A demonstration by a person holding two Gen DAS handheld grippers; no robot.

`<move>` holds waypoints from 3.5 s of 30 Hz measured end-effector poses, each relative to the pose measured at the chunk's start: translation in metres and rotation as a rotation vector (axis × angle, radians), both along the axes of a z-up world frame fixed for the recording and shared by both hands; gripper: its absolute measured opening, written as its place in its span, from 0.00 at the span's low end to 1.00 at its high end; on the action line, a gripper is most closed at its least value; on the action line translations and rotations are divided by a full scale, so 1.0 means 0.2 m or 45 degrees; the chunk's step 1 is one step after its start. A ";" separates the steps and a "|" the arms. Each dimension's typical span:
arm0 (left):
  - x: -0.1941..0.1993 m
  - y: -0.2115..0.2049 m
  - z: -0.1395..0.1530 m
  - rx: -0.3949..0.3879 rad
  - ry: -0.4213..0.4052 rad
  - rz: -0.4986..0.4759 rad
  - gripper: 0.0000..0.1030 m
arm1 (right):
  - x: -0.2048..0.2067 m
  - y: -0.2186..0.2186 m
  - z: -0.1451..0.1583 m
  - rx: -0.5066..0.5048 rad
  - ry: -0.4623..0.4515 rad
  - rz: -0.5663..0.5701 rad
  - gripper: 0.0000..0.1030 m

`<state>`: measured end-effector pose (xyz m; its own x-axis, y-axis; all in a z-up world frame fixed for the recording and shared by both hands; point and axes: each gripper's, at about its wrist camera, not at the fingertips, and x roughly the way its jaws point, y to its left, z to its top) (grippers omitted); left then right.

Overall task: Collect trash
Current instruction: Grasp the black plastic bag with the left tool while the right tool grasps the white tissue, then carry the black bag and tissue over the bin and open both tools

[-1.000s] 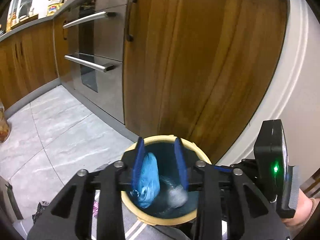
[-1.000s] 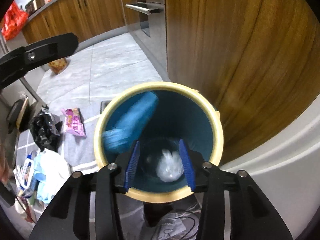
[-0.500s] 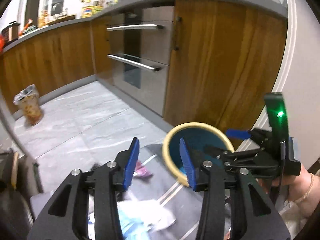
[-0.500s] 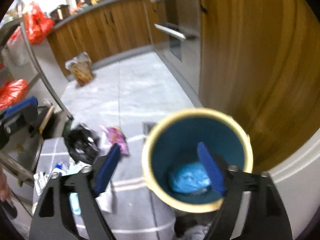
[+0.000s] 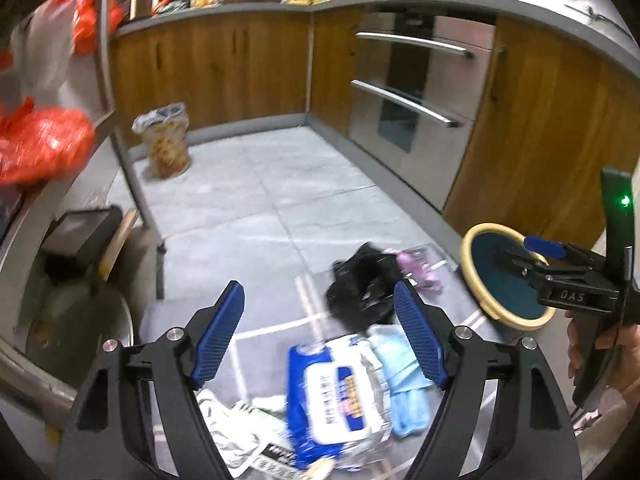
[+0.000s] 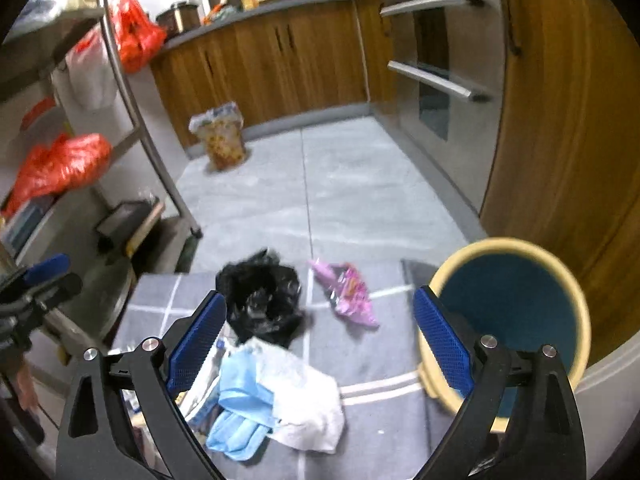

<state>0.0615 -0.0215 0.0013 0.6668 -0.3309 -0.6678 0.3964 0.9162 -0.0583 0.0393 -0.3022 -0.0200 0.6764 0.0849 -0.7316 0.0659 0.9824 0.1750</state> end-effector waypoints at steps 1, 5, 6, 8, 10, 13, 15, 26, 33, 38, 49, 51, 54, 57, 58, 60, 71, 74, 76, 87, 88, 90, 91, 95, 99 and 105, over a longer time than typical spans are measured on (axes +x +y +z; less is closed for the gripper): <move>0.01 0.03 -0.01 0.004 0.004 0.009 0.74 | 0.01 0.01 -0.02 -0.002 0.002 0.002 0.91; 0.08 0.10 -0.09 0.024 0.039 0.033 0.74 | 0.06 0.04 -0.12 -0.003 0.080 0.006 0.91; 0.10 0.09 -0.11 0.020 0.046 0.033 0.74 | 0.07 0.04 -0.14 0.001 0.101 0.016 0.91; 0.14 0.06 -0.14 0.018 0.056 0.023 0.74 | 0.06 0.05 -0.16 -0.006 0.108 0.042 0.91; 0.19 -0.02 -0.18 0.032 0.059 -0.006 0.74 | 0.05 0.04 -0.18 -0.036 0.124 0.077 0.91; 0.27 -0.16 -0.26 0.037 0.062 -0.057 0.74 | 0.01 0.01 -0.22 -0.002 0.151 0.126 0.91; 0.32 -0.26 -0.31 0.044 0.076 -0.070 0.74 | -0.03 -0.01 -0.25 0.011 0.171 0.160 0.91; 0.47 -0.55 -0.56 0.139 0.181 -0.093 0.71 | -0.11 0.11 -0.46 -0.034 0.371 0.400 0.85; 0.49 -0.57 -0.64 0.162 0.243 -0.089 0.42 | -0.14 0.12 -0.53 -0.047 0.484 0.434 0.50; 0.47 -0.54 -0.66 0.201 0.244 -0.099 0.14 | -0.15 0.13 -0.52 -0.075 0.500 0.468 0.20; 0.34 -0.53 -0.43 0.155 0.120 -0.138 0.11 | -0.15 0.06 -0.33 -0.095 0.381 0.468 0.08; 0.31 -0.53 -0.37 0.137 0.089 -0.140 0.11 | -0.15 0.04 -0.28 -0.093 0.341 0.456 0.08; 0.24 -0.53 -0.26 0.115 0.056 -0.124 0.11 | -0.16 0.00 -0.23 -0.093 0.300 0.438 0.08; 0.20 -0.51 -0.19 0.096 0.022 -0.110 0.11 | -0.19 -0.01 -0.18 -0.103 0.264 0.422 0.08; 0.18 -0.49 -0.15 0.085 0.008 -0.102 0.11 | -0.21 -0.01 -0.15 -0.102 0.252 0.417 0.08; 0.14 -0.47 -0.08 0.073 -0.036 -0.085 0.11 | -0.24 -0.01 -0.09 -0.115 0.210 0.404 0.08; 0.00 -0.29 0.16 -0.069 -0.128 -0.008 0.11 | -0.42 -0.06 0.23 0.023 0.008 0.345 0.08; -0.03 -0.31 0.16 -0.061 -0.127 -0.016 0.11 | -0.43 -0.06 0.25 0.037 -0.015 0.337 0.08; -0.04 -0.33 0.16 -0.049 -0.130 -0.031 0.11 | -0.43 -0.08 0.26 0.055 -0.014 0.318 0.08; -0.08 -0.41 0.15 -0.036 -0.140 -0.099 0.11 | -0.38 -0.24 0.29 0.061 -0.034 0.187 0.08; -0.09 -0.42 0.14 -0.035 -0.140 -0.103 0.11 | -0.38 -0.25 0.29 0.054 -0.031 0.172 0.08; -0.09 -0.46 0.13 -0.026 -0.138 -0.117 0.11 | -0.38 -0.31 0.30 0.024 -0.028 0.118 0.08; -0.09 -0.48 0.13 -0.025 -0.133 -0.125 0.11 | -0.37 -0.33 0.30 0.010 -0.026 0.094 0.08; -0.10 -0.59 0.13 -0.021 -0.127 -0.181 0.11 | -0.38 -0.40 0.32 -0.132 -0.028 -0.007 0.08; -0.08 -0.74 0.13 -0.050 -0.100 -0.243 0.11 | -0.38 -0.49 0.32 -0.249 -0.019 -0.088 0.08; -0.04 -0.99 0.08 -0.082 -0.011 -0.315 0.11 | -0.35 -0.63 0.24 -0.232 0.032 -0.167 0.08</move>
<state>0.0543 -0.2203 0.0169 0.5661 -0.5265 -0.6343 0.6086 0.7859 -0.1091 -0.0299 -0.4287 0.0281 0.6543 -0.1378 -0.7436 0.1971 0.9803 -0.0082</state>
